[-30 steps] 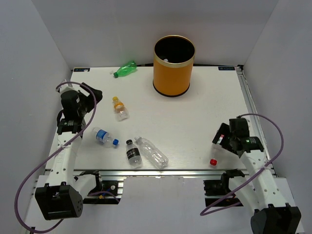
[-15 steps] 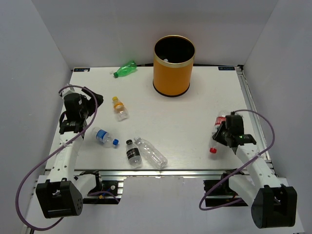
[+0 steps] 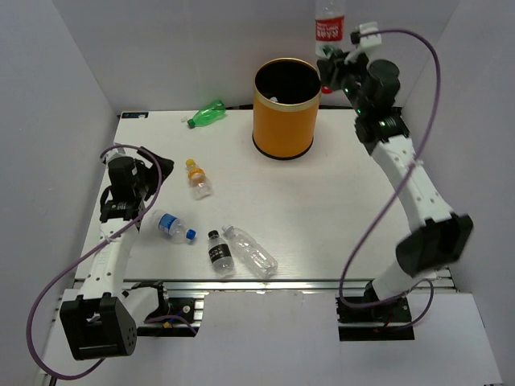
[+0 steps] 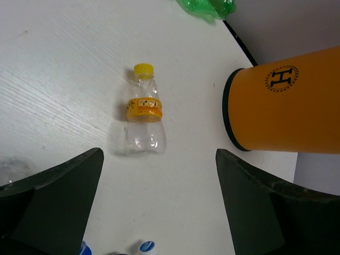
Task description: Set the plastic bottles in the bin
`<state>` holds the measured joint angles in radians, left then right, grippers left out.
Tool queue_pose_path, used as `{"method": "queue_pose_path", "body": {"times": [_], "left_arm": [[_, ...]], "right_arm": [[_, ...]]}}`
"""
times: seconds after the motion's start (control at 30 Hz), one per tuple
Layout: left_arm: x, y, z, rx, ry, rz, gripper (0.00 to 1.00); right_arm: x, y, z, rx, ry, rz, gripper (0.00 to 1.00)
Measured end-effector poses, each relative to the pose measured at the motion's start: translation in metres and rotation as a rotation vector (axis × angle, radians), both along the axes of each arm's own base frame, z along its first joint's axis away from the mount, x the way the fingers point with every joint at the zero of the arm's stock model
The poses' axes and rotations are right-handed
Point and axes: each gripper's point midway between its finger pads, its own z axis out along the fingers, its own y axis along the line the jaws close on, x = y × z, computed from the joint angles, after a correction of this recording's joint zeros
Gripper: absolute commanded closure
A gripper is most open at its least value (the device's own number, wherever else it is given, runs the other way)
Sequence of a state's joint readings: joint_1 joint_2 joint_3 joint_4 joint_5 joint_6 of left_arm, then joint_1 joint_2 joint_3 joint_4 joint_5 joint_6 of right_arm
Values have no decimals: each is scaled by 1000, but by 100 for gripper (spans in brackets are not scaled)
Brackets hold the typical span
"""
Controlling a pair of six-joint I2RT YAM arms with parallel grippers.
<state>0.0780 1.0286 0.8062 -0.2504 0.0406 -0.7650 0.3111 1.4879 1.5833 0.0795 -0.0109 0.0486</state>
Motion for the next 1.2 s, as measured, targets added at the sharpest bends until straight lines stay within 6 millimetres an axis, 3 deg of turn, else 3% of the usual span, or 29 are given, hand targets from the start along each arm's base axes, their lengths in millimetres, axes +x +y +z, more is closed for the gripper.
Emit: {"method": "queue_pose_path", "body": {"times": [0.13,0.2,0.27,0.3,0.33,0.47,0.57,0.67,0.73,0.83,0.9,0.97,1.03,1.07,1.2], "left_arm": [[-7,-6,-15,-55,35,-2,2],[-11,-8,-20,-85,43,7,2],[-17,-10,-26,-111,55,17,2],[-19,-10,-28,-119,61,19,2],[-20,-11,-29,-125,66,21,2],[-24,-10,-29,-131,75,35,2],[-27,-7,-30,-124,88,51,2],[-29,-3,-29,-109,102,72,2],[-30,-1,-26,-102,105,80,2],[-32,0,-23,-100,108,88,2],[-36,1,-24,-103,119,97,2],[-41,1,-24,-107,127,107,2],[-45,2,-26,-108,142,114,2],[-48,2,-29,-107,160,118,2],[-61,6,-43,-98,234,146,2]], "right_arm": [[81,26,30,-15,-127,-3,79],[116,37,32,-16,-178,-12,71],[145,45,19,-38,-206,-51,46],[155,49,12,-52,-217,-70,37],[166,55,2,-74,-223,-85,13],[182,81,-43,-183,-198,-103,11],[174,97,-51,-227,-176,-84,11],[147,109,-32,-249,-173,-44,11],[119,116,-7,-248,-183,-8,11],[54,119,33,-249,-174,82,11],[-3,119,37,-195,-110,181,11],[-63,123,18,-143,-37,314,10],[-121,132,-27,-127,75,441,11],[-140,138,-48,-132,121,486,11],[-210,192,-167,-274,392,699,11]]}}
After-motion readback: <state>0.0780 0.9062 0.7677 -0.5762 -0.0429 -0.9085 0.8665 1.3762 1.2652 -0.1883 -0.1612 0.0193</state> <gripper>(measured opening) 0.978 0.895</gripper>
